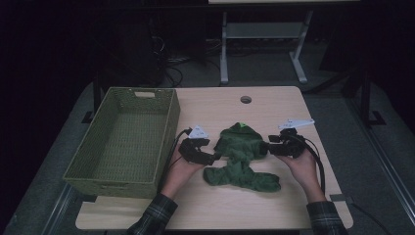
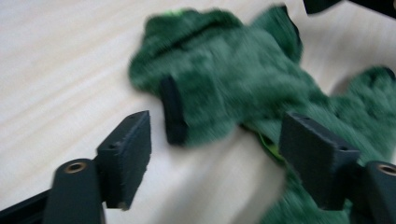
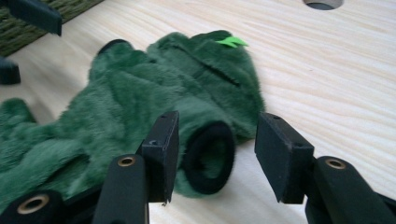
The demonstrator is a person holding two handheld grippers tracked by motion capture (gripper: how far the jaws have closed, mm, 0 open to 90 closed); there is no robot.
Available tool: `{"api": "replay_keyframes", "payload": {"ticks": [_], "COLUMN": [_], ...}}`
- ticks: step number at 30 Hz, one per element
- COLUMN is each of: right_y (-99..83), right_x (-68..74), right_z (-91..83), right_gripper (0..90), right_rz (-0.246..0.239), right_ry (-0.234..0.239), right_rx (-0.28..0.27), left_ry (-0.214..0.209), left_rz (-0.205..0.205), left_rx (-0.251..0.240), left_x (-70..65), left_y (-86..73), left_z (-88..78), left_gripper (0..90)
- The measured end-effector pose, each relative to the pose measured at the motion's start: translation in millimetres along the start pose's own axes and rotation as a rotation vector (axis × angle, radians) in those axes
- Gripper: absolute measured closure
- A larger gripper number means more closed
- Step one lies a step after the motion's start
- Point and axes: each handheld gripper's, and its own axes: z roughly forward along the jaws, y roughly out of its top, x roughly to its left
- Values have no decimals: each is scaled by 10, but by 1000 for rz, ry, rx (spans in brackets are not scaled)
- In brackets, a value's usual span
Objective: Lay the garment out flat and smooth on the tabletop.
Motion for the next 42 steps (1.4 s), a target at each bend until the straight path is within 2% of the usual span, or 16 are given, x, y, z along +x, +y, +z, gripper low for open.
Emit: {"api": "replay_keyframes", "payload": {"ticks": [3,4,7,8,11,13,16,19,21,22,25,26,29,31,35,42], "right_y": [-14,-29,-76,-76,-75,-68,-64,-40,-35,-21,-8,3,13,23,26,40], "right_x": [44,64,120,120,175,239,291,413,437,510,587,661,747,880,993,1322], "right_z": [-28,-40,-50,-50,-52,-44,-30,15,18,47,67,96,123,172,212,310], "right_gripper": [495,495,495,495,497,502,502,503,504,507,510,519,525,539,553,602], "right_rz": [-10,-13,-17,-17,-24,-30,-31,-56,-54,-73,-85,-107,-111,-139,-160,-204], "right_ry": [11,12,18,18,26,48,62,83,89,105,119,137,159,186,211,278], "right_rx": [-15,-18,-8,-8,-8,-20,-20,-20,-16,-18,-16,-20,-13,-1,3,5], "left_ry": [-2,1,5,5,12,11,13,19,17,18,23,23,23,36,46,27], "left_rz": [4,17,32,32,52,46,42,44,37,45,54,53,60,69,88,99], "left_rx": [20,33,26,26,17,26,37,59,58,65,82,83,86,85,95,90], "left_x": [-97,-126,-254,-254,-348,-402,-434,-484,-505,-517,-560,-566,-593,-626,-654,-645], "left_y": [-89,-122,-264,-264,-396,-514,-583,-686,-715,-737,-803,-830,-881,-896,-912,-931], "left_z": [-42,-65,-162,-162,-224,-249,-255,-283,-289,-296,-321,-325,-330,-331,-343,-360], "left_gripper": [170,156,135,134,134,134,134,134,134,134,134,134,134,129,128,127]}}
